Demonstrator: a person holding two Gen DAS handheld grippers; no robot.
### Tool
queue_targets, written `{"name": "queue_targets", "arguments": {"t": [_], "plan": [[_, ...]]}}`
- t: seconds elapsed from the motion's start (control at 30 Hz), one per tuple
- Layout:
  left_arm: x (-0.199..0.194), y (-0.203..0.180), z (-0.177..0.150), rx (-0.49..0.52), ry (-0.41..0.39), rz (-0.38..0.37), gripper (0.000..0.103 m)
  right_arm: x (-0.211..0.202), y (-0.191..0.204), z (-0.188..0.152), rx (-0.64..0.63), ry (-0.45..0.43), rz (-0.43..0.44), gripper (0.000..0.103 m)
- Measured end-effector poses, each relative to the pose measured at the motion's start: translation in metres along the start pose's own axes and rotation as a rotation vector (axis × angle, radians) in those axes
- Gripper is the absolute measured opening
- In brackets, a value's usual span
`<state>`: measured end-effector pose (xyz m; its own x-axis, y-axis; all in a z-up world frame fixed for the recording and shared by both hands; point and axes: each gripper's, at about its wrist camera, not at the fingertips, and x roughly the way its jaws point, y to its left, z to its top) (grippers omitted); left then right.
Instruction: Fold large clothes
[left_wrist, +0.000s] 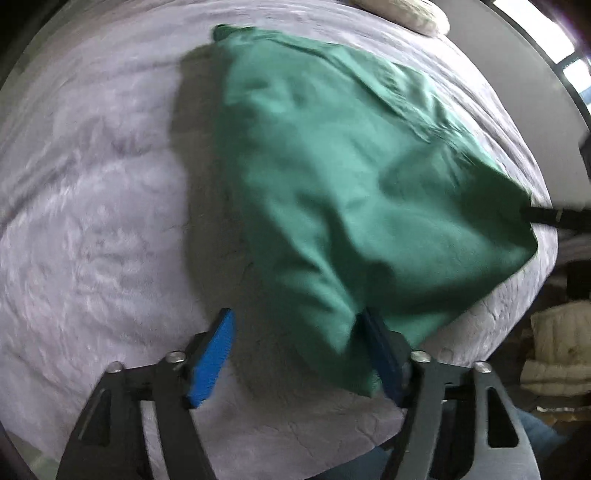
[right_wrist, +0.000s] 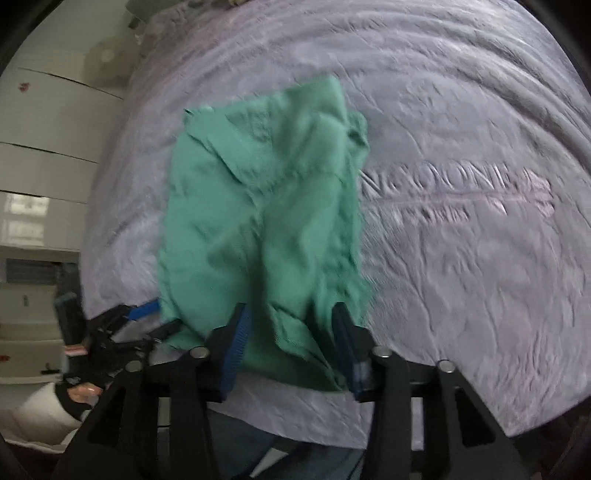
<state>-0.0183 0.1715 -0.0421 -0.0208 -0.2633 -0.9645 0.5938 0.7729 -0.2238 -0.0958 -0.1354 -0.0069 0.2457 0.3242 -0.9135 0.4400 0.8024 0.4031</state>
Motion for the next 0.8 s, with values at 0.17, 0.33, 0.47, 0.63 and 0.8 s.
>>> {"name": "queue_targets", "arguments": {"t": [0.17, 0.33, 0.47, 0.63, 0.8], "plan": [[-0.002, 0.003, -0.004, -0.018, -0.005, -0.011, 0.075, 0.015, -0.038, -0.019, 0.174, 0.022, 0.016, 0.017], [0.001, 0.003, -0.004, -0.066, 0.007, 0.008, 0.084, 0.036, -0.058, -0.028, 0.221, 0.028, 0.012, 0.016], [-0.003, 0.004, -0.006, -0.097, 0.016, 0.024, 0.084, 0.04, -0.055, -0.026, 0.204, 0.026, -0.016, 0.016], [-0.013, -0.003, -0.005, -0.085, 0.015, 0.079, 0.084, 0.05, -0.041, -0.017, 0.179, 0.042, -0.055, 0.016], [-0.019, 0.0, 0.001, -0.084, 0.009, 0.106, 0.084, 0.059, -0.027, -0.006, 0.181, 0.059, -0.069, 0.02]]}}
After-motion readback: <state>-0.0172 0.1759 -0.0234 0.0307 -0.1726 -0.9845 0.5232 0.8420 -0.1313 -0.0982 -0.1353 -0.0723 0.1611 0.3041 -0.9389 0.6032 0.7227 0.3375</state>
